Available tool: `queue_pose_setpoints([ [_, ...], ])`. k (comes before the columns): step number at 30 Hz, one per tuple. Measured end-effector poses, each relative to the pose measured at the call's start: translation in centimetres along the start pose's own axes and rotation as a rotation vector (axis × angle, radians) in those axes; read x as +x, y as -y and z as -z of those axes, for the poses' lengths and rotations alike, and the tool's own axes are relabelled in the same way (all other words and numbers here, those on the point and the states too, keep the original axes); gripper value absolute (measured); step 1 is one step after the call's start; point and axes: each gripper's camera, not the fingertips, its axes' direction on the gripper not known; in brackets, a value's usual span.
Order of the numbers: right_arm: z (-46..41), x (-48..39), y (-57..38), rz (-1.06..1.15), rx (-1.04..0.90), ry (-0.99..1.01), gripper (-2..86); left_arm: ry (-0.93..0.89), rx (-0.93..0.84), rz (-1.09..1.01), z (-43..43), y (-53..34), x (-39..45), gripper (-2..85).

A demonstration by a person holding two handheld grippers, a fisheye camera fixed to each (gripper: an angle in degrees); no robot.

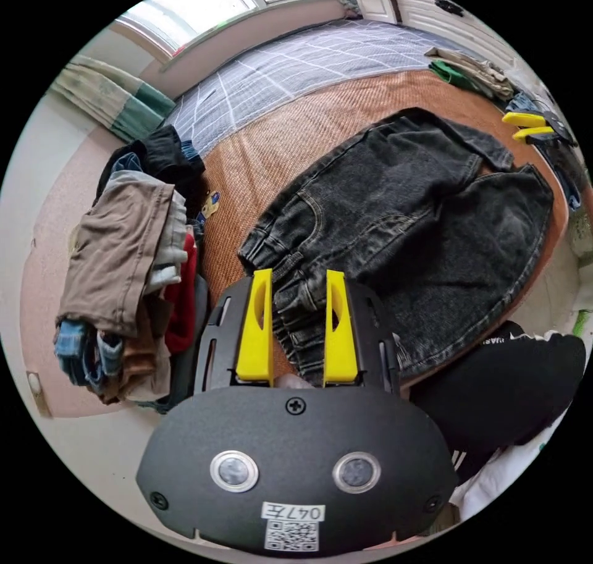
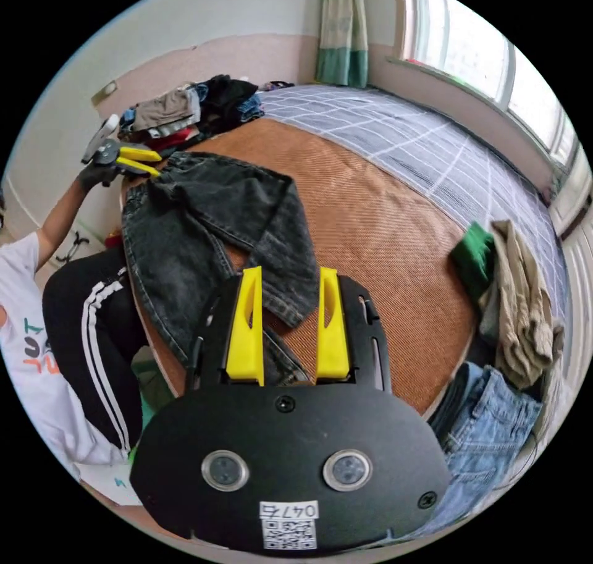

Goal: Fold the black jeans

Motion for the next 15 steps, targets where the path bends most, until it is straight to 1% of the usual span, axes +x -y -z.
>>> queue_pose_setpoints([
  [2, -2.3, -1.8, 1.3, 0.150, -0.083, 0.033, 8.7, -0.031, -0.023, 0.022, -1.9, 0.4, -1.7, 12.5],
  [3, -4.0, -2.6, 1.6, 0.209, -0.144, -0.018, 7.8, -0.042, -0.037, 0.030, -3.0, 0.3, -2.6, 12.7],
  [5, -6.1, -3.1, 1.5, 0.260, -0.216, -0.037, 5.9, -0.038, -0.023, 0.042, -3.5, -0.3, -3.8, 13.0],
  [8, -6.3, -2.3, 1.2, 0.272, -0.207, -0.020, 2.1, -0.022, -0.022, 0.040, -3.1, -0.9, -5.5, 13.1],
  [10, -5.2, -0.9, 1.4, 0.245, -0.192, 0.018, 1.2, -0.010, -0.024, 0.035, -2.7, -0.9, -6.6, 13.1],
  [13, -2.7, 3.2, 1.7, 0.172, -0.141, 0.127, 0.8, -0.016, 0.010, 0.060, -1.8, -1.0, -9.0, 13.2],
  [15, -1.6, 7.8, 1.6, 0.064, -0.142, 0.230, 0.7, -0.037, 0.041, 0.086, -1.1, -0.9, -10.9, 13.2],
])
